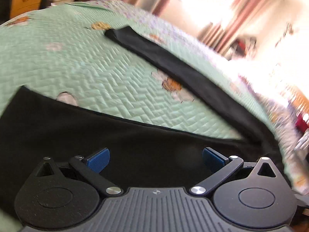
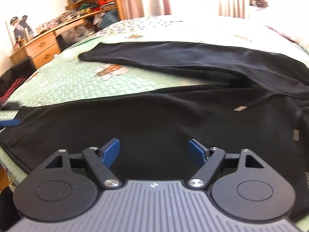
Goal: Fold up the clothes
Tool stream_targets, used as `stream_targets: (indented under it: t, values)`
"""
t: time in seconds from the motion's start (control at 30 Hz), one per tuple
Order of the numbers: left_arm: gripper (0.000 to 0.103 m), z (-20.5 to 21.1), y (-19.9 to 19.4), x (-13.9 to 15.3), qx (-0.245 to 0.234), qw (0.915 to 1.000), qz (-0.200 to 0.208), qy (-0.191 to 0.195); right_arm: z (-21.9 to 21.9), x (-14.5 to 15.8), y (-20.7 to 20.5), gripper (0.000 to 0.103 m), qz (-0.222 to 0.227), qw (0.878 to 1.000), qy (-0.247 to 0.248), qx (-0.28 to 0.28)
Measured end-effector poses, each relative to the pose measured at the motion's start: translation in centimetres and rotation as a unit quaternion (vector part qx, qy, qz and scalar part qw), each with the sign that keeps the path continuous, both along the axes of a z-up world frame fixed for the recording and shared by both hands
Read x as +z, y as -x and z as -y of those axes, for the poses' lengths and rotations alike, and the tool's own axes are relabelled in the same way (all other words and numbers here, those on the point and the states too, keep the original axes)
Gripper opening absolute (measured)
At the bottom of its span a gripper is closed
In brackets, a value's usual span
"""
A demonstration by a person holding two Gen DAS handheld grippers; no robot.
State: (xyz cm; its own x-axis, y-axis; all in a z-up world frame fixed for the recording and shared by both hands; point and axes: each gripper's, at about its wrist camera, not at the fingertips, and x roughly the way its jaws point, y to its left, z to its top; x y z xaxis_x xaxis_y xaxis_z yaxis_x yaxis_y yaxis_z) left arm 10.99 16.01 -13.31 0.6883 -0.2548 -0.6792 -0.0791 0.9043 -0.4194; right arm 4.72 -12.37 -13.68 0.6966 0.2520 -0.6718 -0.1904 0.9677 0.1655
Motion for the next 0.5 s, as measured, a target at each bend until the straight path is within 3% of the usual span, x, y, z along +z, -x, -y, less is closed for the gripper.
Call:
stream_targets:
  t: [0.1, 0.3, 0.43, 0.5]
  values:
    - [0.101, -0.9, -1.6, -2.2, 0.033, 0.9990, -0.026, -0.017, -1.4, -0.9, -0.5, 0.079, -0.012, 1.000, 0.004, 0.016]
    - [0.101, -6.6, 4.4, -2.7, 0.084, 0.9965, 0.003, 0.005, 0.0, -3.1, 1.0, 0.080, -0.022, 1.000, 0.005, 0.017]
    - [0.101, -10.1, 7.4, -2.1, 0.156, 0.9878, 0.006, 0.005, 0.5, -3.2, 2.0, 0.080, -0.013, 0.999, 0.015, 0.032]
    - [0.101, -11.4, 8.4, -1.9, 0.179, 0.9835, 0.007, 0.024, 1.0, -2.8, 2.3, 0.080, -0.020, 0.999, 0.011, 0.031]
